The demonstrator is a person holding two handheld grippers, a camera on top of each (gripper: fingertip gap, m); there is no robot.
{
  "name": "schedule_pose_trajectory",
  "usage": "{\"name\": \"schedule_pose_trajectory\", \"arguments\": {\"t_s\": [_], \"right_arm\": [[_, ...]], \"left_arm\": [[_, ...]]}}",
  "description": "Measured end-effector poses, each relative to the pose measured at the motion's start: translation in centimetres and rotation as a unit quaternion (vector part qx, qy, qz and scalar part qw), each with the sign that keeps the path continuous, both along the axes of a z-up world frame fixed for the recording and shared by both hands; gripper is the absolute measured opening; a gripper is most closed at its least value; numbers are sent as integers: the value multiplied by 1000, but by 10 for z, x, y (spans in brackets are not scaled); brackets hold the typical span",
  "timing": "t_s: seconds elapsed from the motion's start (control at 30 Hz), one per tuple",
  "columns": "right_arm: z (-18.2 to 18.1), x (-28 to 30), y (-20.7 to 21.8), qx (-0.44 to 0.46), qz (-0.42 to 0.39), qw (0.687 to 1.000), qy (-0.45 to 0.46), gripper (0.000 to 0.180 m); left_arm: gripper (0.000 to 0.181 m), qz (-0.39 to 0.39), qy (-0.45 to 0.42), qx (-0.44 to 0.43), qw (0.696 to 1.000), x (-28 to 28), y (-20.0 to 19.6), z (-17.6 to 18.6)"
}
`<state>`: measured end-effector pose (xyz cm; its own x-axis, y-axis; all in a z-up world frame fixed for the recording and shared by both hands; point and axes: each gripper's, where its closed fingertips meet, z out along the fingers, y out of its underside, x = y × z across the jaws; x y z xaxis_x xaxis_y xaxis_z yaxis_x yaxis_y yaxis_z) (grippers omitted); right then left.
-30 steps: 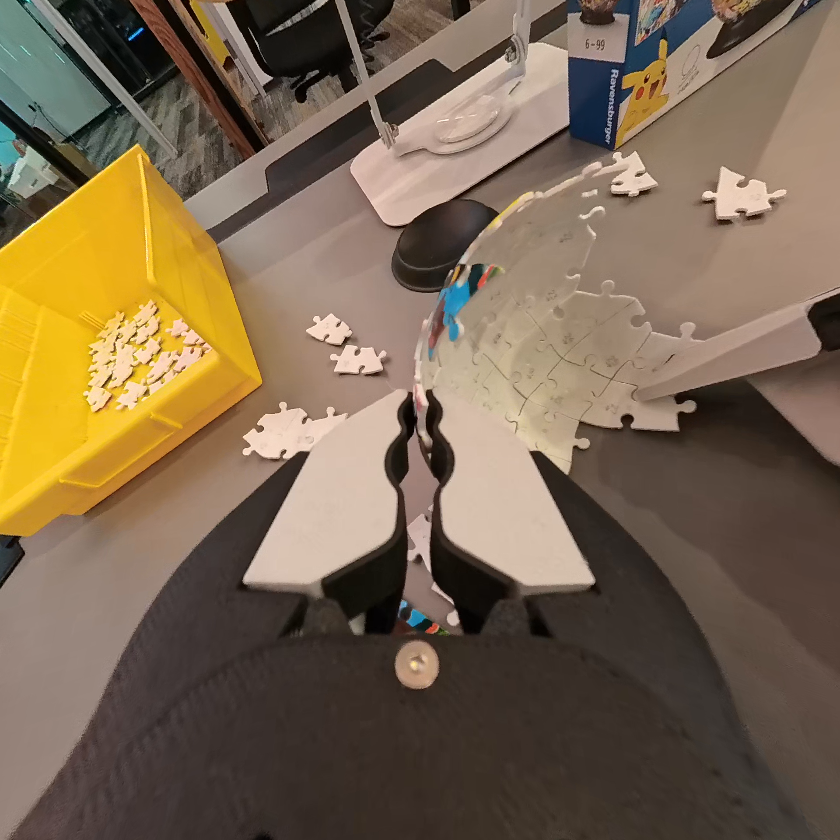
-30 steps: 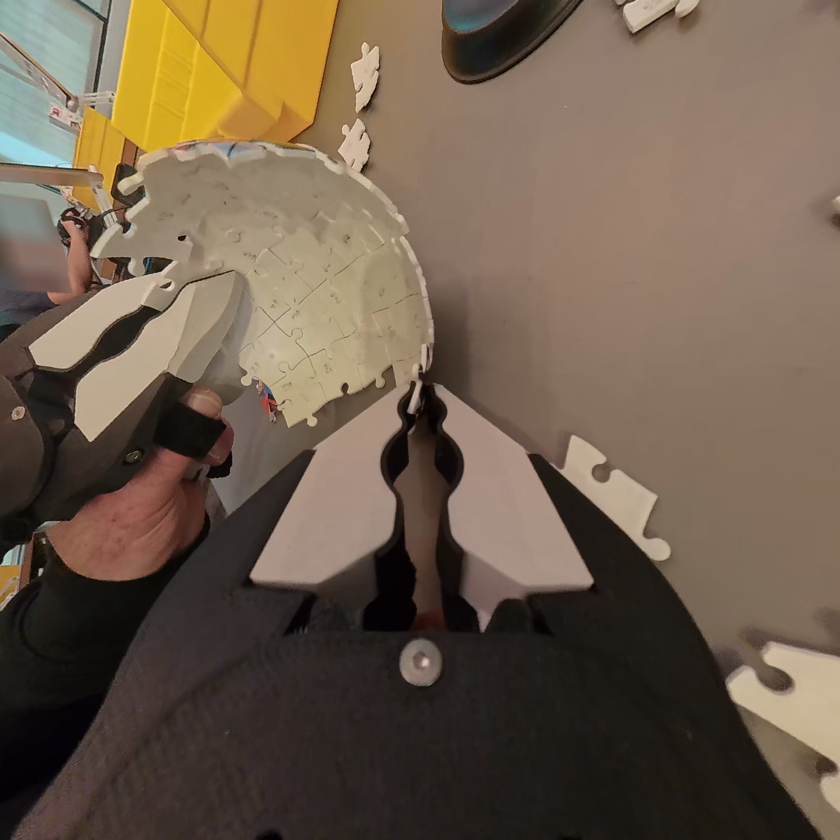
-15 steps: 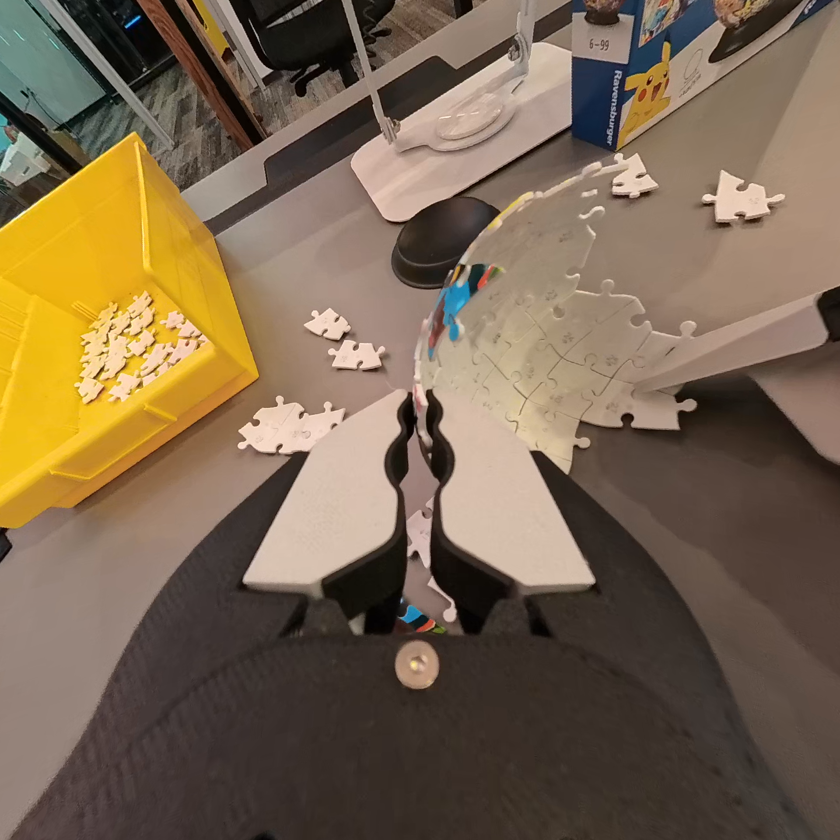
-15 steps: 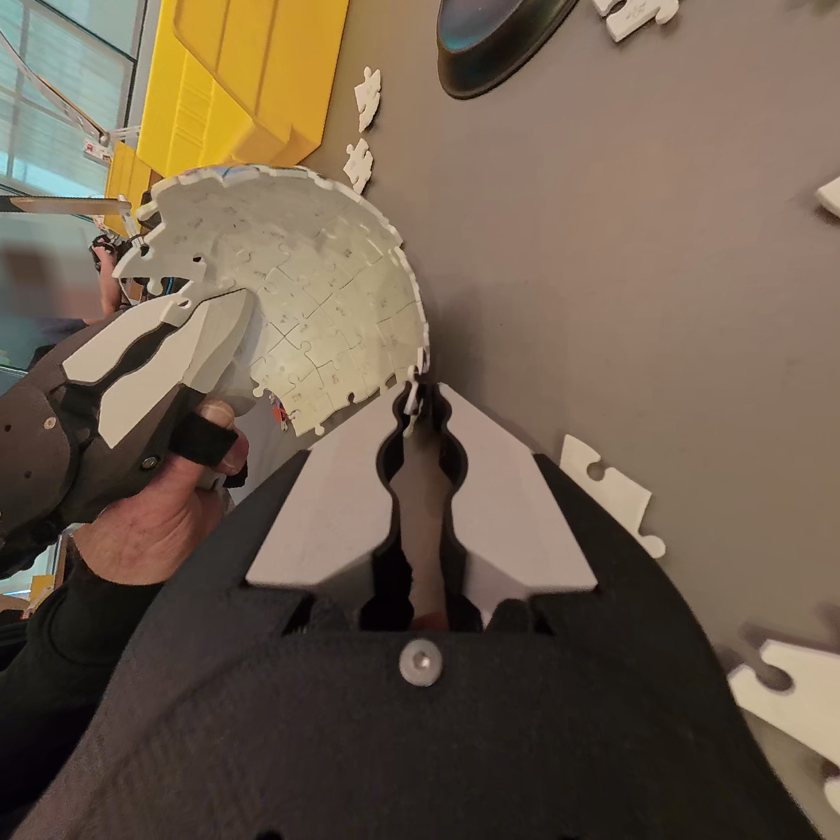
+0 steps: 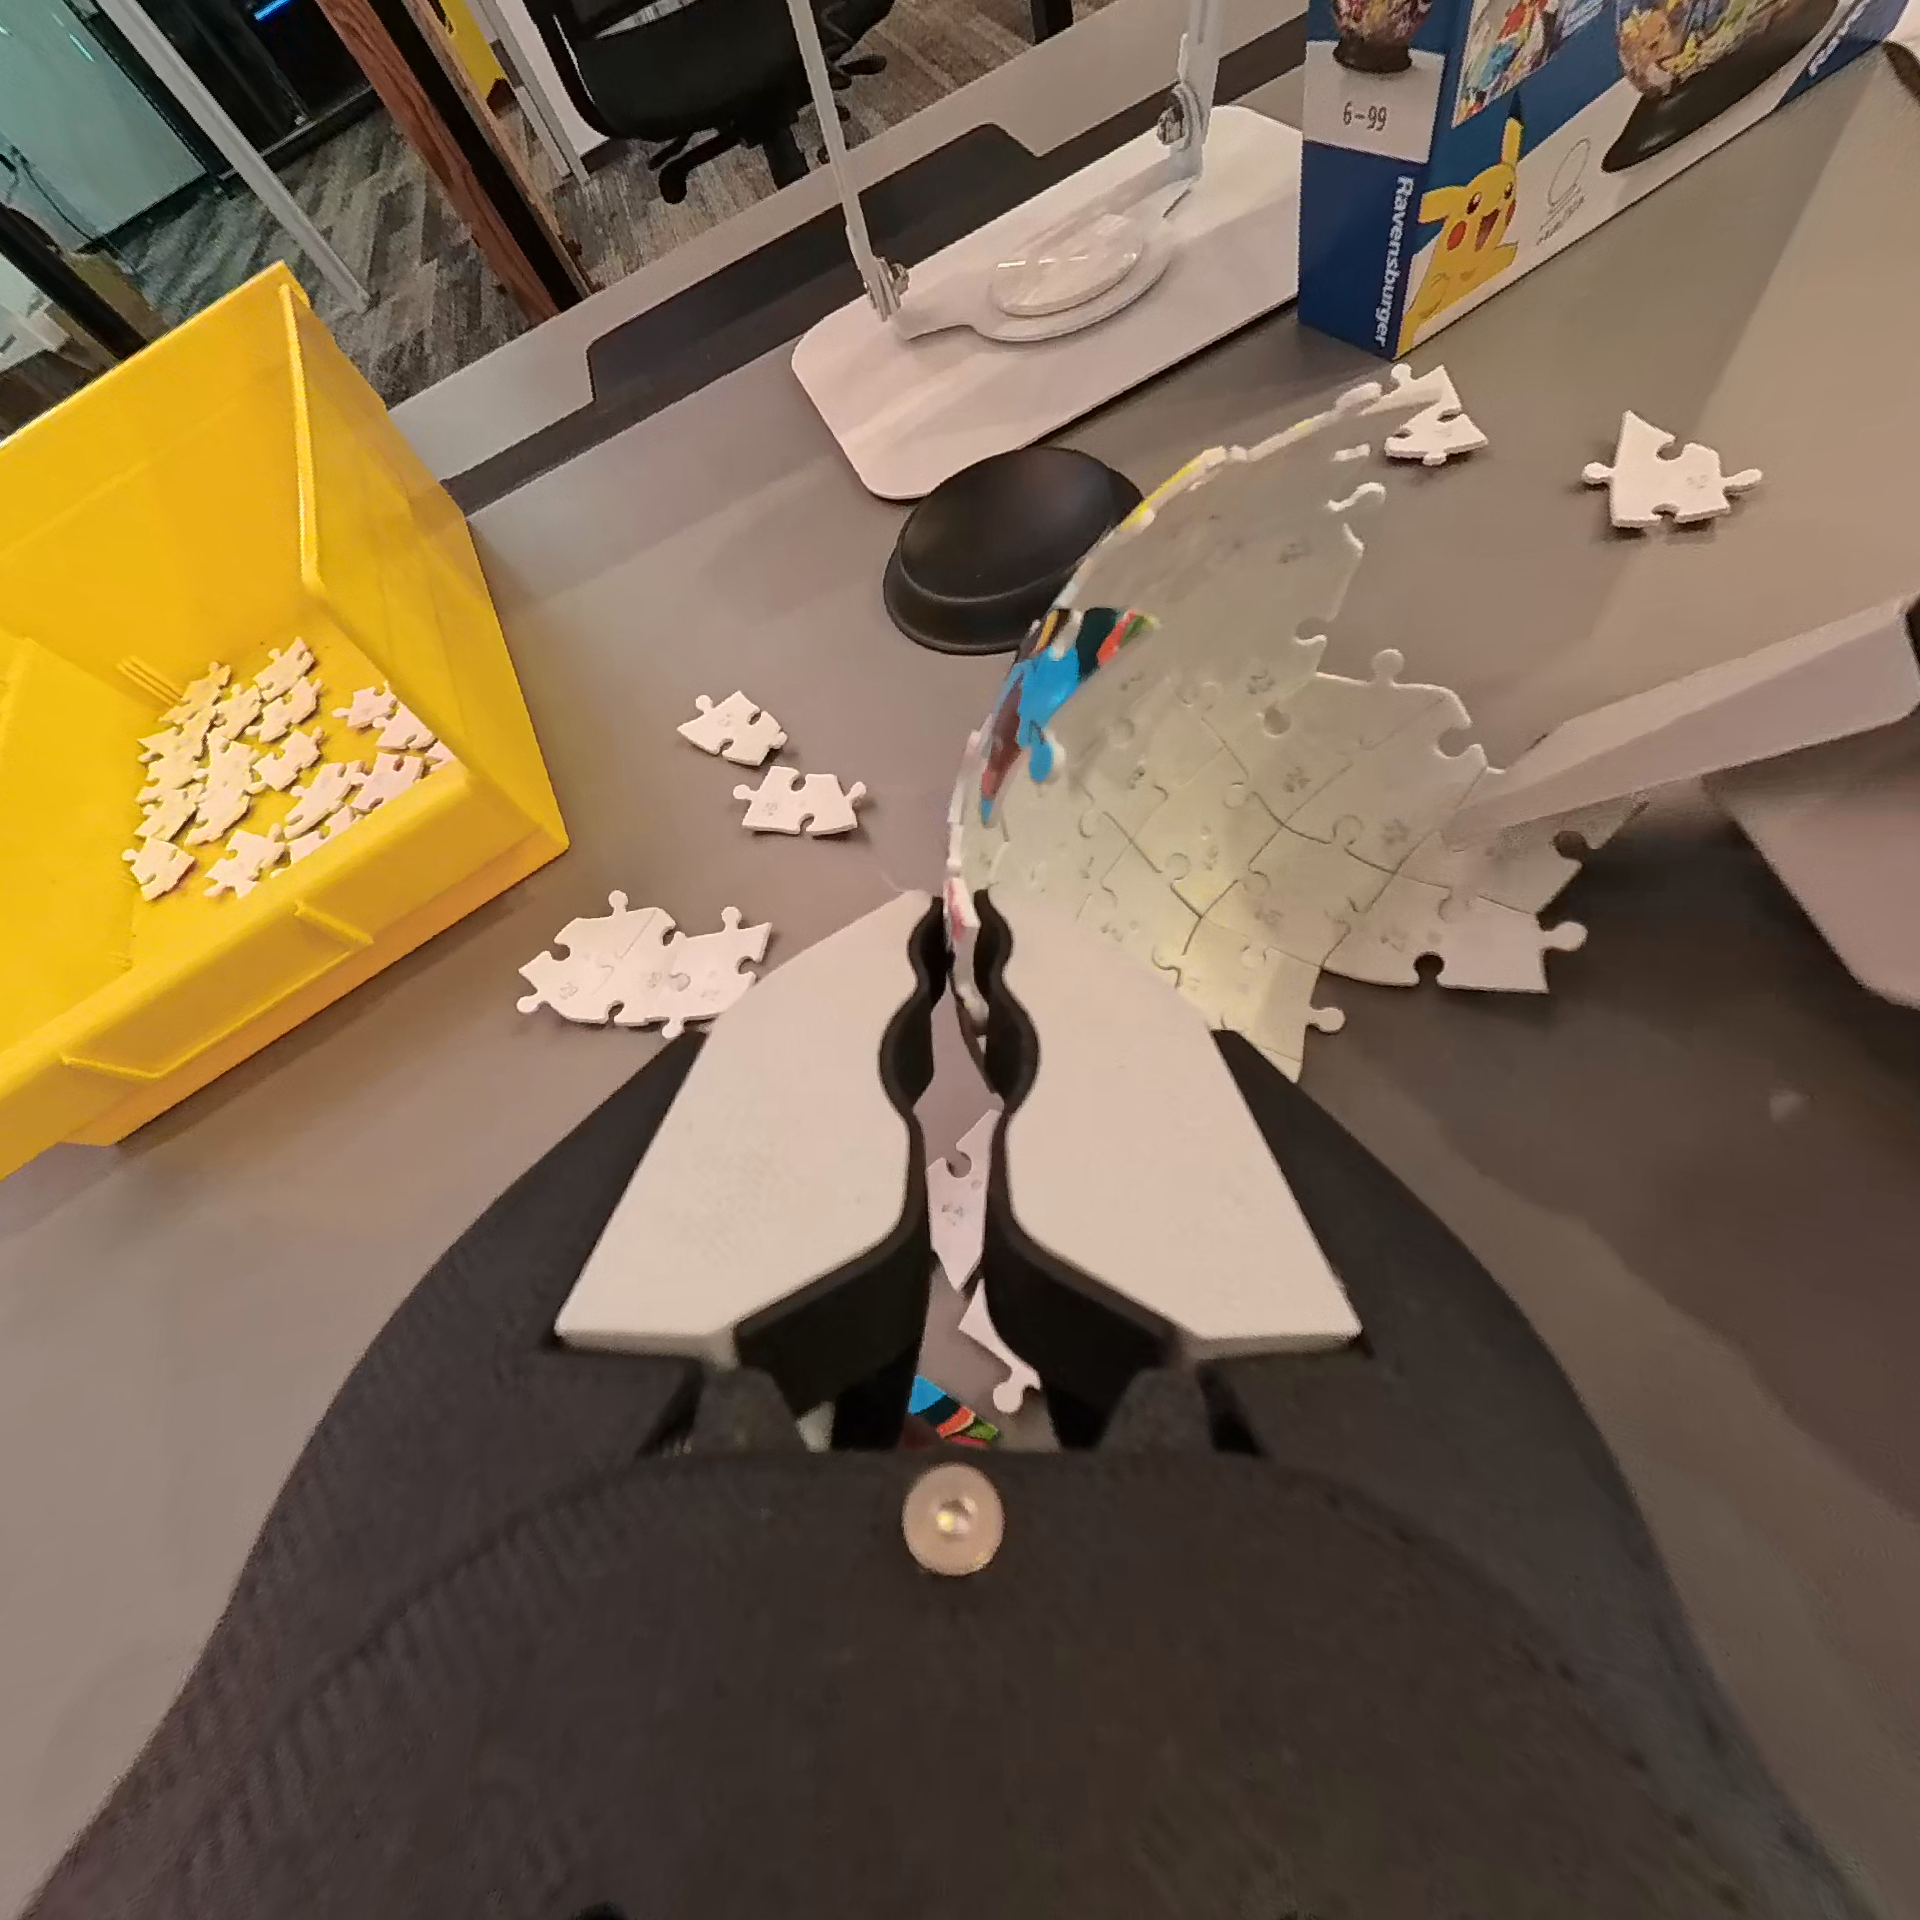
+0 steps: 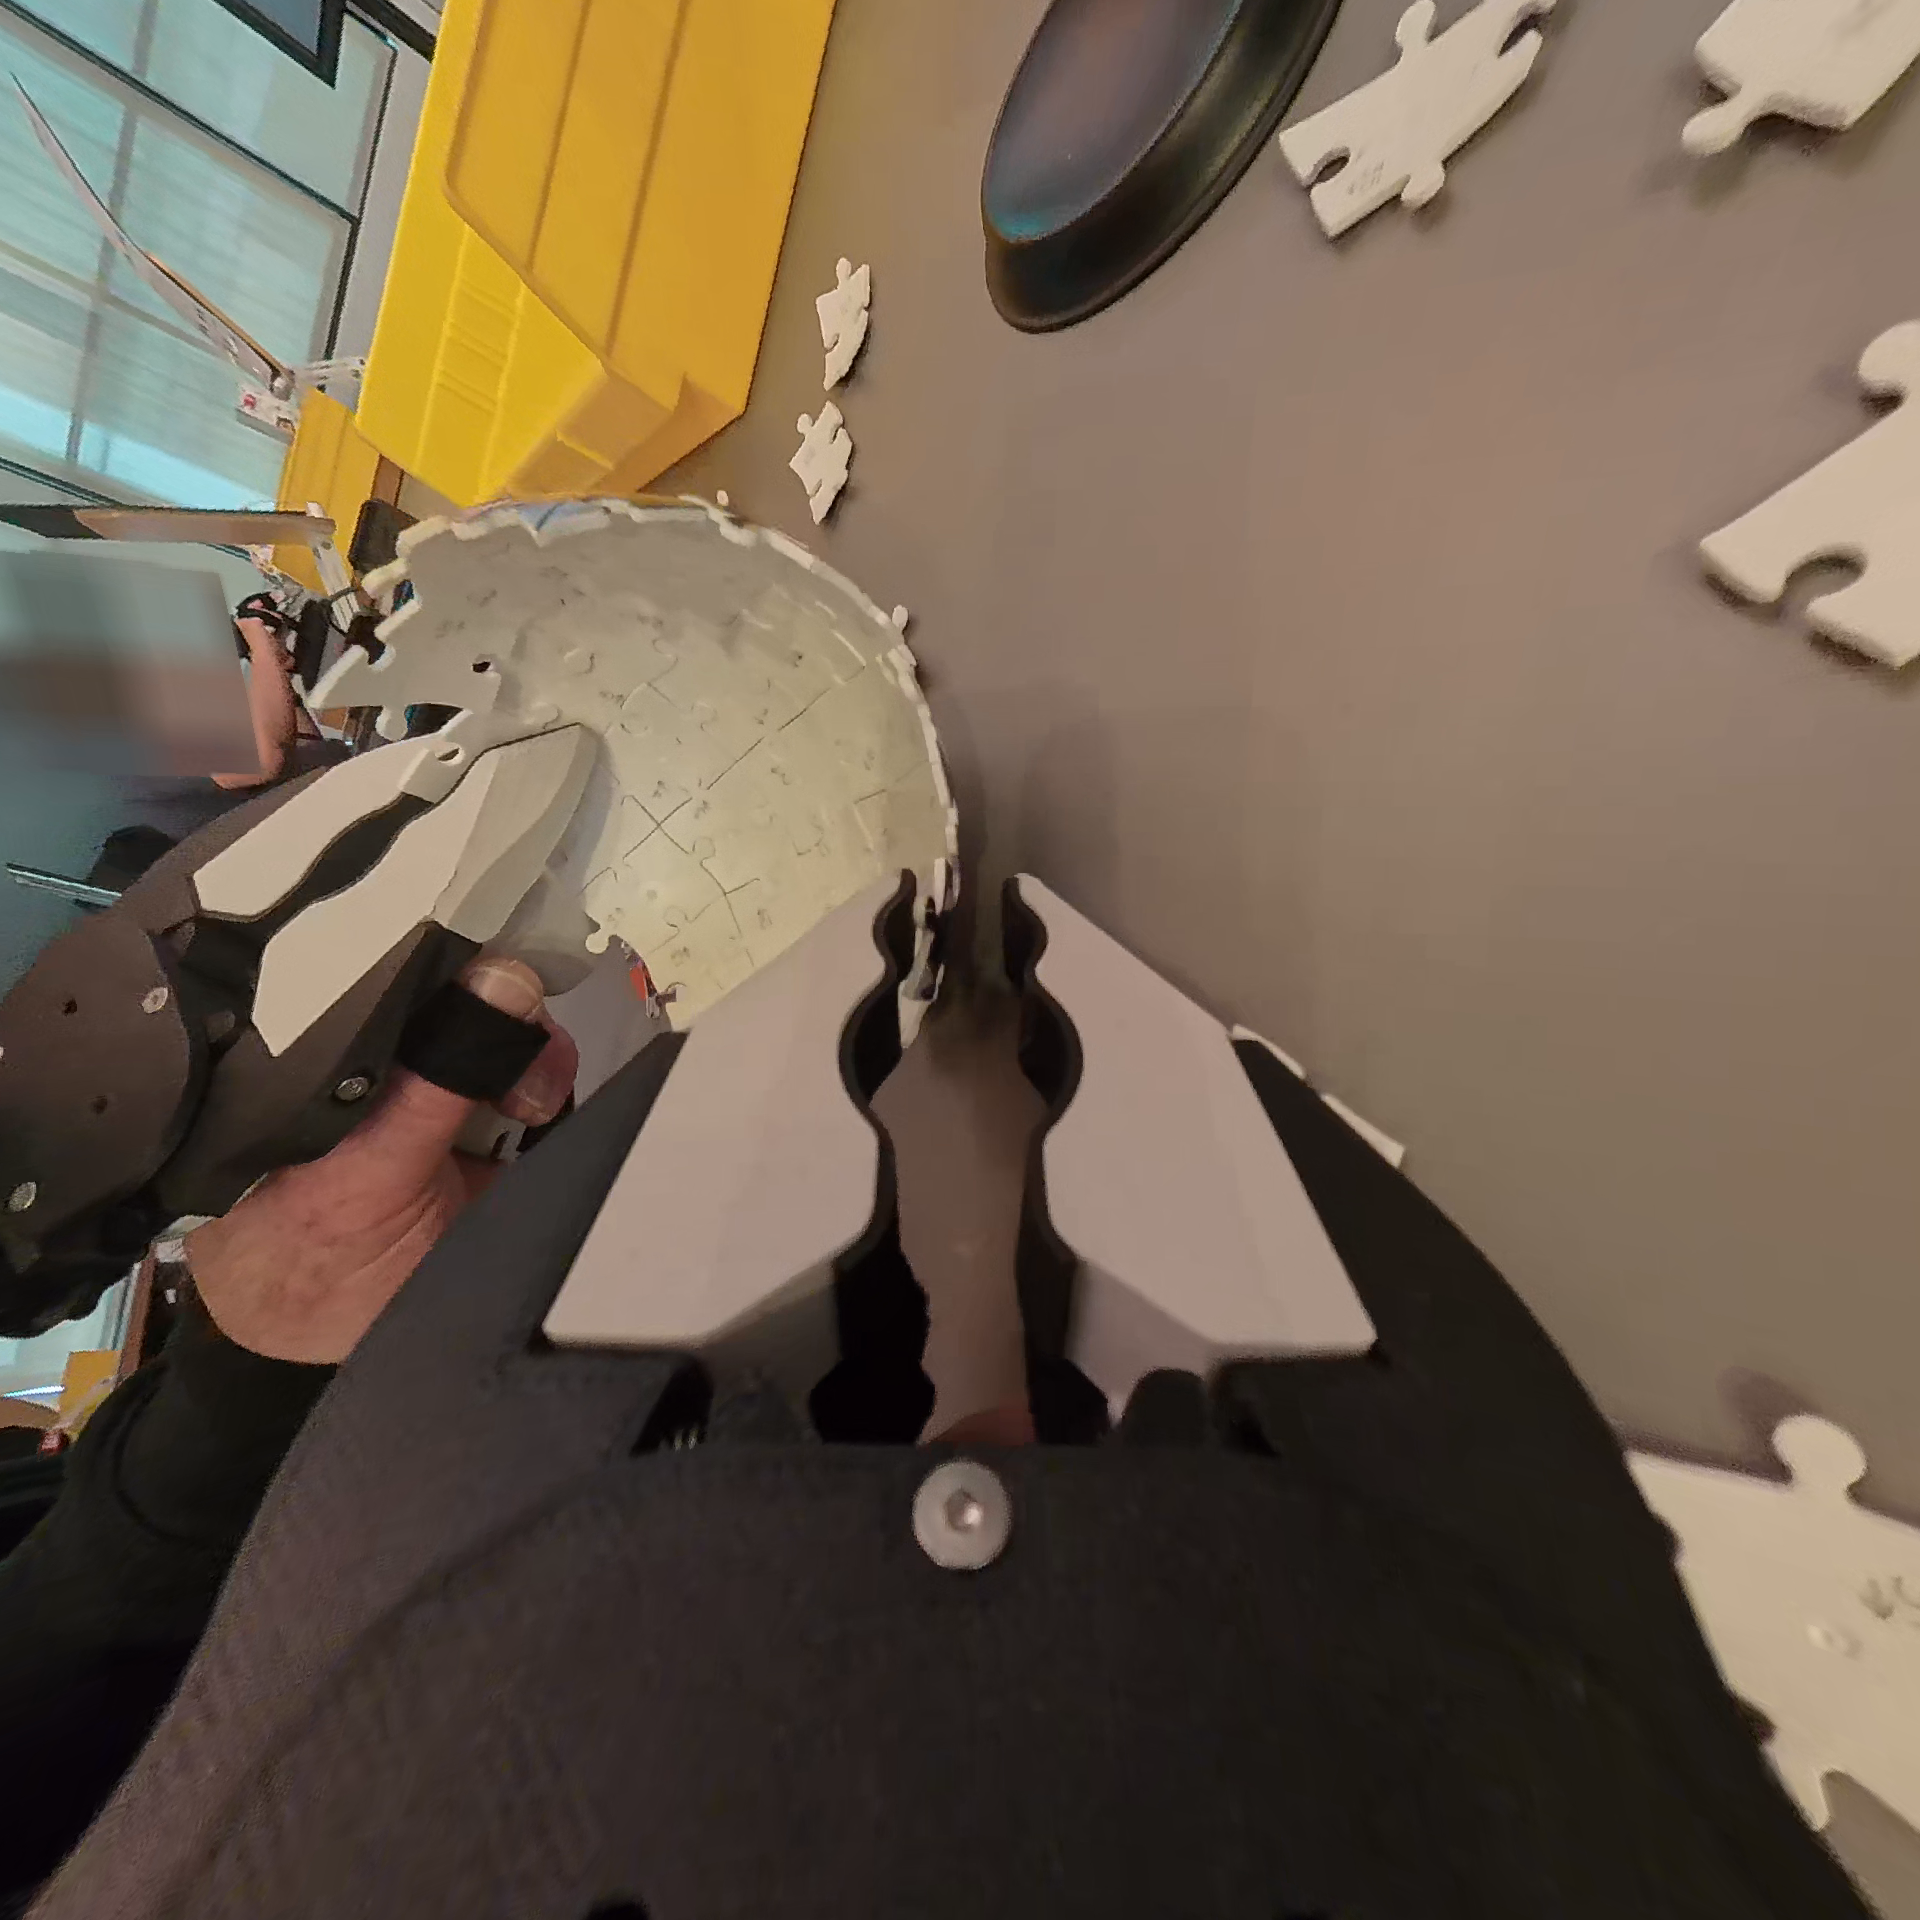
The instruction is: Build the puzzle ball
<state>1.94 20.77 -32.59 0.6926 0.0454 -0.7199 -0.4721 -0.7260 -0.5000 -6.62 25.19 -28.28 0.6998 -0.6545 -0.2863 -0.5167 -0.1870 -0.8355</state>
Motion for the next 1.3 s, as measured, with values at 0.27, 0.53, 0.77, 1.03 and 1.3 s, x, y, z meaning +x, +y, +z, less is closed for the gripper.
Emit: {"name": "schedule_pose_trajectory", "arguments": {"t_s": [0.27, 0.53, 0.77, 1.03, 1.3], "right_arm": [[0, 1, 4, 8, 3, 1000, -15, 0], [1, 0, 3, 6, -7, 1000, -11, 11], [-2, -8, -10, -11, 9, 1000, 0, 18], [-6, -14, -11, -14, 18, 1000, -16, 4], [-5, -11, -8, -12, 11, 1000, -15, 2]], "left_arm": [[4, -1, 1, 2, 1000, 1, -1, 0], [4, 1, 2, 3, 1000, 1, -1, 0], [4, 3, 2, 2, 1000, 0, -1, -1], [4, 2, 0, 1, 1000, -1, -2, 0], [21, -9, -20, -11, 1000, 1, -2, 7]]}}
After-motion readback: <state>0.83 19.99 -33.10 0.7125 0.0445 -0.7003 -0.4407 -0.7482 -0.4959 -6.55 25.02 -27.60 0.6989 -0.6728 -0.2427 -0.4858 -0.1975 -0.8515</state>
